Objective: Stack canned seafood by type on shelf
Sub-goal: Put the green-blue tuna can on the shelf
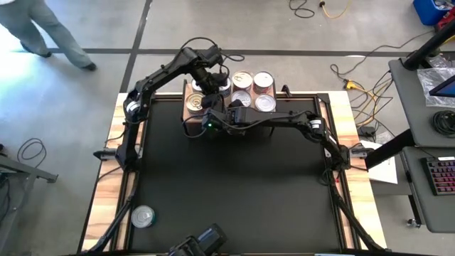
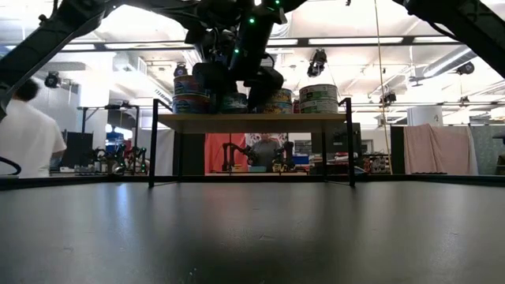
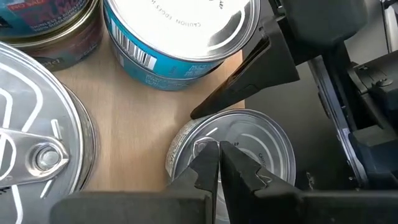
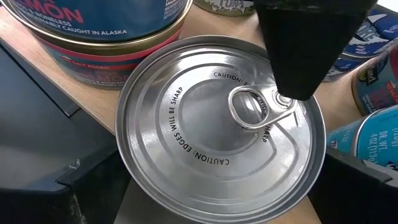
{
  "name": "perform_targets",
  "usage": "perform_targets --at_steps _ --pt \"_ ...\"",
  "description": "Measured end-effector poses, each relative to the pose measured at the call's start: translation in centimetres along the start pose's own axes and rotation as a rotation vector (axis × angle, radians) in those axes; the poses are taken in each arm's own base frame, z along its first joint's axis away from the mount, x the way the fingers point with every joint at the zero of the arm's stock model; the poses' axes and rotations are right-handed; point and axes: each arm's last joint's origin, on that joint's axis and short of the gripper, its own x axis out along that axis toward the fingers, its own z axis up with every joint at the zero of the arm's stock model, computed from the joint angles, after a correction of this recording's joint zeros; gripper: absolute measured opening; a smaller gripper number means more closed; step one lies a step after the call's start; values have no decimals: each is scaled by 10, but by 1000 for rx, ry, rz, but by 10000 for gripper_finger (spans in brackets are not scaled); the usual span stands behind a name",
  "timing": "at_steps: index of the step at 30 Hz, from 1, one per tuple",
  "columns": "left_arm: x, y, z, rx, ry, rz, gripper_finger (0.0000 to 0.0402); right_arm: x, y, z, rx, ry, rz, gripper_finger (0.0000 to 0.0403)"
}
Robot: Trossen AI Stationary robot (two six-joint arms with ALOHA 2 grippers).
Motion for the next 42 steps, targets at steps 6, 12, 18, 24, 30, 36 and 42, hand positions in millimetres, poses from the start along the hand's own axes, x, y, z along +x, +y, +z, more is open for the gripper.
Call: perform_targets --at_steps 6,12,18,24,30,36,42 --pt "-11 -6 7 72 -42 65 0 0 0 0 1 -3 -3 400" --pt "-53 -33 18 178 -196 153 0 0 0 0 30 -1 -4 400" --pt "-94 -59 20 227 -384 199 0 0 0 0 52 -2 -3 400" --pt "-147 -102 15 307 -617 261 0 0 0 0 71 -1 -3 400" --pt "-191 -155 -9 419 -872 342 0 0 0 0 79 -2 -3 400" --pt "-185 -184 -50 339 -1107 463 0 0 0 0 79 -3 -2 400" --pt "-141 -229 -87 342 -1132 757 0 -1 1 -1 93 4 9 400"
